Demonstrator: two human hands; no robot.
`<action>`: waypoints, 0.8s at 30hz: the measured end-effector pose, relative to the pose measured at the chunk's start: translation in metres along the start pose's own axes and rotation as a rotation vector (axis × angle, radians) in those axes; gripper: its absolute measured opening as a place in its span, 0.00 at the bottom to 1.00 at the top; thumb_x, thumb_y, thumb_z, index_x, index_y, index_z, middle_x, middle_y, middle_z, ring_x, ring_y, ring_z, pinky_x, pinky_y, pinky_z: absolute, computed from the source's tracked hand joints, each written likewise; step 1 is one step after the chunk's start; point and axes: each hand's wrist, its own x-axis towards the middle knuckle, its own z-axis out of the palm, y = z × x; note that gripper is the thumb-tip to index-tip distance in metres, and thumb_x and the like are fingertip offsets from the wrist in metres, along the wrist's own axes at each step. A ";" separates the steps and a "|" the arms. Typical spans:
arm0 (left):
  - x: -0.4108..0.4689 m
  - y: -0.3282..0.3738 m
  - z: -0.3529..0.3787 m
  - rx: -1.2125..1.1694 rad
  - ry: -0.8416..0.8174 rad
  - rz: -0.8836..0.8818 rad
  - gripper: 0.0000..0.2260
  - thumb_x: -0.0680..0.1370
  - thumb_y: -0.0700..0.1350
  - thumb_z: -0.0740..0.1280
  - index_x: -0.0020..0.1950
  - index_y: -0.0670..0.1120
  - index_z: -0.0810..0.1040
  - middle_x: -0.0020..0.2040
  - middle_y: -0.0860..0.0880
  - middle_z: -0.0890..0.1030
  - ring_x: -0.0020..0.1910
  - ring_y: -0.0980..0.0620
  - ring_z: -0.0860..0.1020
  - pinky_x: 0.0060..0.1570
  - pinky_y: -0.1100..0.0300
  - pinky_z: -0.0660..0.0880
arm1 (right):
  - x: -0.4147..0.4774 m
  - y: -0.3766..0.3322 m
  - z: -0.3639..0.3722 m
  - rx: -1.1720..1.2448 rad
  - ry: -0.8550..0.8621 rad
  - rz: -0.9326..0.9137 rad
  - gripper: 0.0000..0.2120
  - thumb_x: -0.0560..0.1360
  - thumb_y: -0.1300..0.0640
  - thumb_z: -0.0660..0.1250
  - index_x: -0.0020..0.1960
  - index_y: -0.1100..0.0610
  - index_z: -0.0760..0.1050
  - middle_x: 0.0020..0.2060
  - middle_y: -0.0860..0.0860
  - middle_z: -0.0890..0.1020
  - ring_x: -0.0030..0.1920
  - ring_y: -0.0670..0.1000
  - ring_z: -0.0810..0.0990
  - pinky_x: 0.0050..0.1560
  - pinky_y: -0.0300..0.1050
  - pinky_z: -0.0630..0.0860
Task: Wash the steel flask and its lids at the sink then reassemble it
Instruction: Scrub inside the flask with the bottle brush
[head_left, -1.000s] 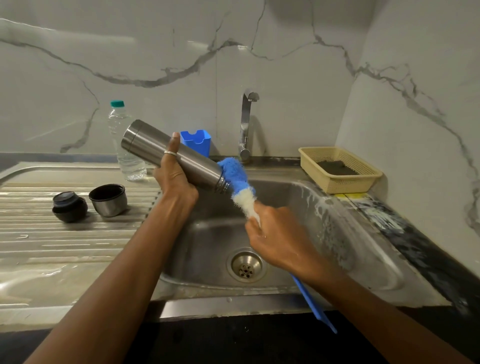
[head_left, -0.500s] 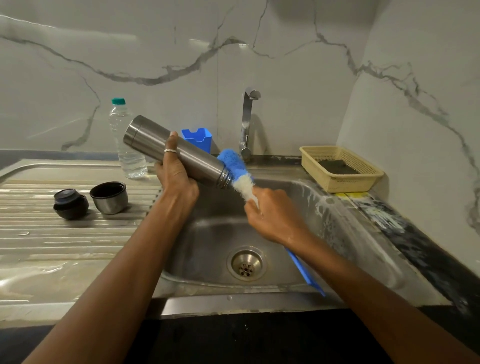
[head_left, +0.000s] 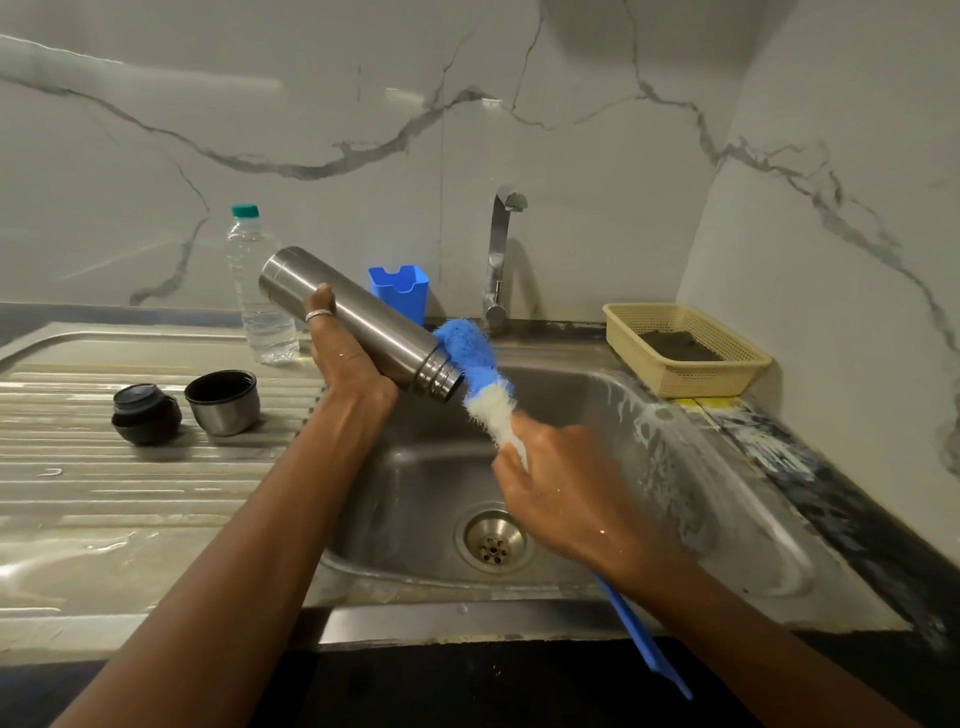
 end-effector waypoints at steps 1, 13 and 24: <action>0.000 0.001 0.000 -0.001 0.001 0.006 0.29 0.73 0.62 0.71 0.67 0.47 0.76 0.56 0.44 0.85 0.52 0.43 0.86 0.47 0.47 0.83 | 0.003 -0.001 0.000 -0.007 0.004 0.001 0.17 0.83 0.51 0.60 0.68 0.58 0.74 0.39 0.47 0.77 0.31 0.42 0.75 0.29 0.31 0.68; 0.004 0.007 0.001 0.083 0.044 0.052 0.33 0.70 0.59 0.77 0.67 0.44 0.72 0.57 0.41 0.84 0.48 0.43 0.86 0.49 0.41 0.83 | 0.004 0.001 -0.009 0.067 0.033 -0.044 0.14 0.82 0.55 0.60 0.65 0.56 0.76 0.31 0.46 0.77 0.28 0.45 0.76 0.29 0.36 0.69; 0.002 0.008 0.007 0.168 0.100 0.086 0.24 0.77 0.60 0.70 0.62 0.42 0.75 0.51 0.42 0.85 0.45 0.45 0.87 0.49 0.44 0.84 | 0.002 -0.001 -0.009 0.067 0.005 -0.090 0.19 0.82 0.54 0.60 0.72 0.55 0.72 0.30 0.44 0.76 0.29 0.43 0.78 0.29 0.34 0.70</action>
